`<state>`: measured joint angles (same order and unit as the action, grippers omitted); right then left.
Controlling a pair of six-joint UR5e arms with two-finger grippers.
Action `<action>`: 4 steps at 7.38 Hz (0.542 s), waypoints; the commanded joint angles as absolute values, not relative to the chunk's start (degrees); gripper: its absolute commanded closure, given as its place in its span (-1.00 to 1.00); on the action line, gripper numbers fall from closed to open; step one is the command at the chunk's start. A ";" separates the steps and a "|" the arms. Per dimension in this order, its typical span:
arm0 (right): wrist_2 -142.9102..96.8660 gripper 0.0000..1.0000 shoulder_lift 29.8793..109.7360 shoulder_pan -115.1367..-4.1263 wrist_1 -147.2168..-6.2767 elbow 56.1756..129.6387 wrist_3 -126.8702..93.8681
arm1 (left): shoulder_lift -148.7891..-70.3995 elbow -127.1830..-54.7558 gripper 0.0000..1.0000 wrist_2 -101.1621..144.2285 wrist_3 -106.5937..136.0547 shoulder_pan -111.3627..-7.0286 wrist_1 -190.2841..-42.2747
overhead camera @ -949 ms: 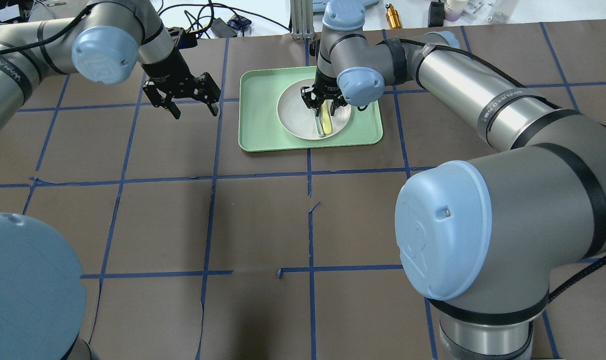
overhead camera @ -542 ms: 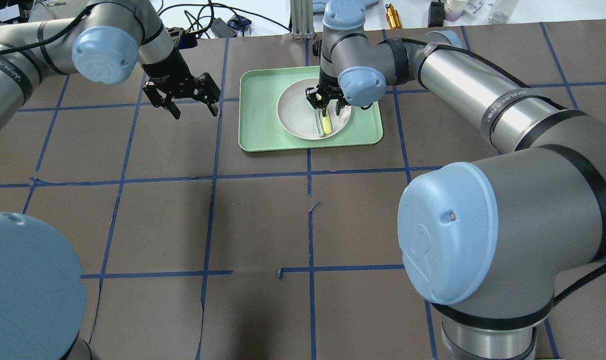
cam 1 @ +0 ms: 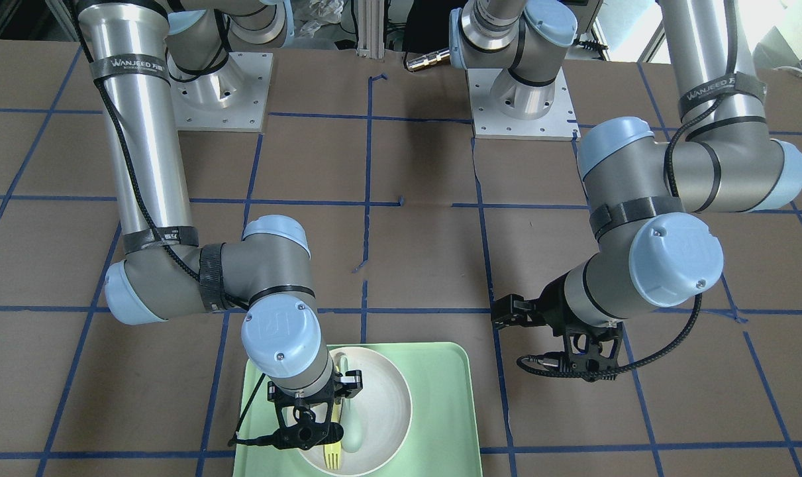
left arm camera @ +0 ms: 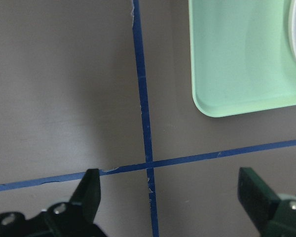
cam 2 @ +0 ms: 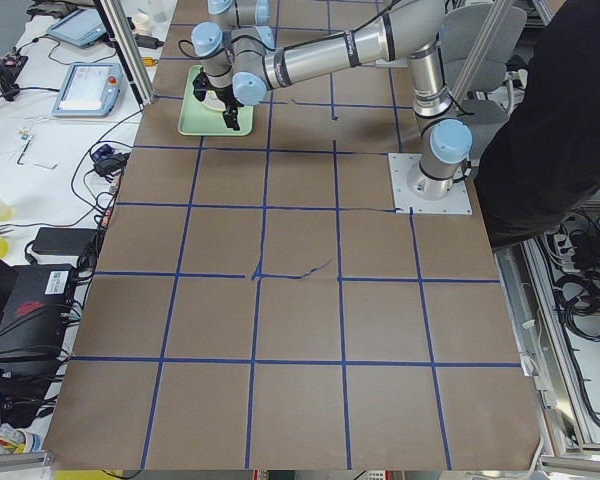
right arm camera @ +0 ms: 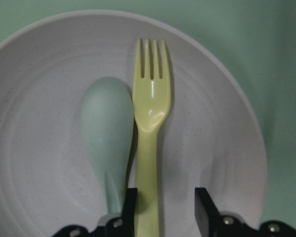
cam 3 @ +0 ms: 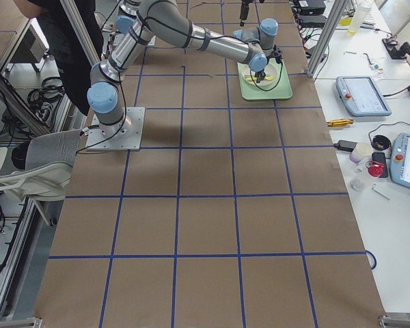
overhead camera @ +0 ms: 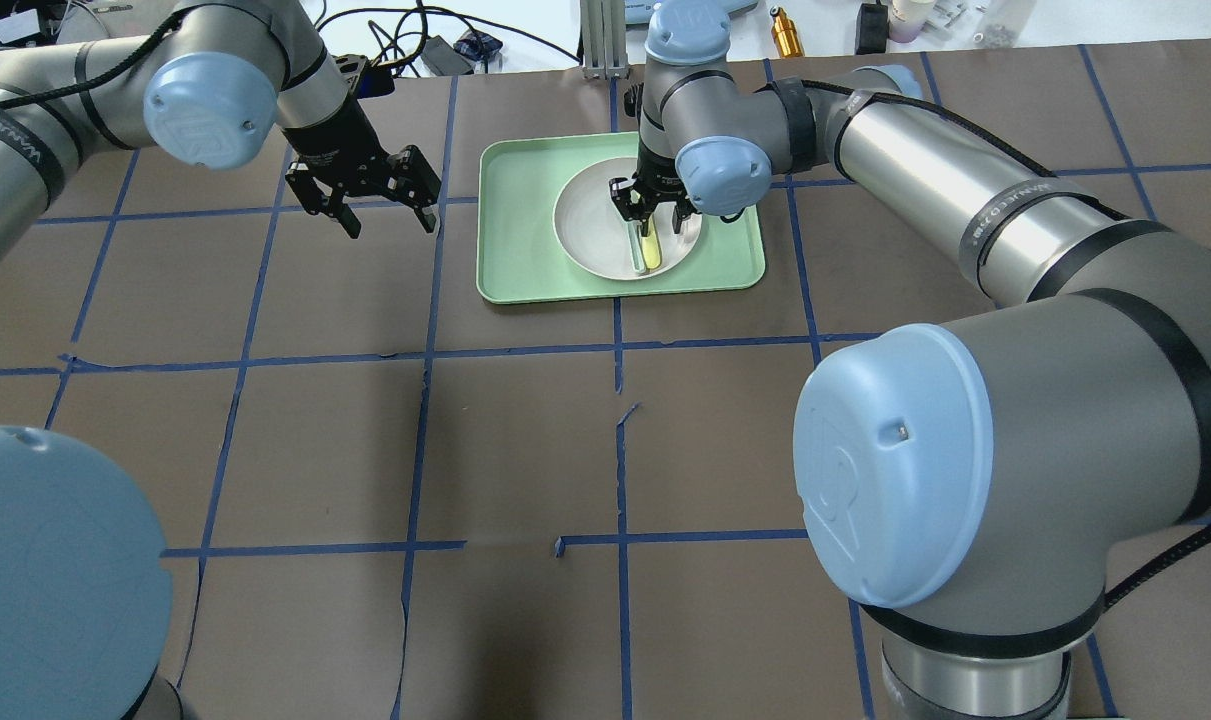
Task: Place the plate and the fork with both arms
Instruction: 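Lower the right gripper and close it on the yellow fork handle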
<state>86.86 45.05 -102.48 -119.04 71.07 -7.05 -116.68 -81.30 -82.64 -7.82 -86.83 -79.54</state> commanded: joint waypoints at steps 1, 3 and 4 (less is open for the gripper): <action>86.75 0.00 44.91 -102.48 -119.09 71.10 -6.94 | -116.72 -81.30 -1.00 -82.62 -7.82 -86.84 -79.54; 86.75 0.01 44.74 -102.48 -119.18 71.19 -6.86 | -116.72 -81.30 -1.00 -82.70 -7.82 -86.84 -79.54; 86.75 0.00 44.56 -102.48 -119.18 70.93 -6.86 | -116.63 -81.30 -1.00 -82.71 -7.82 -86.84 -79.54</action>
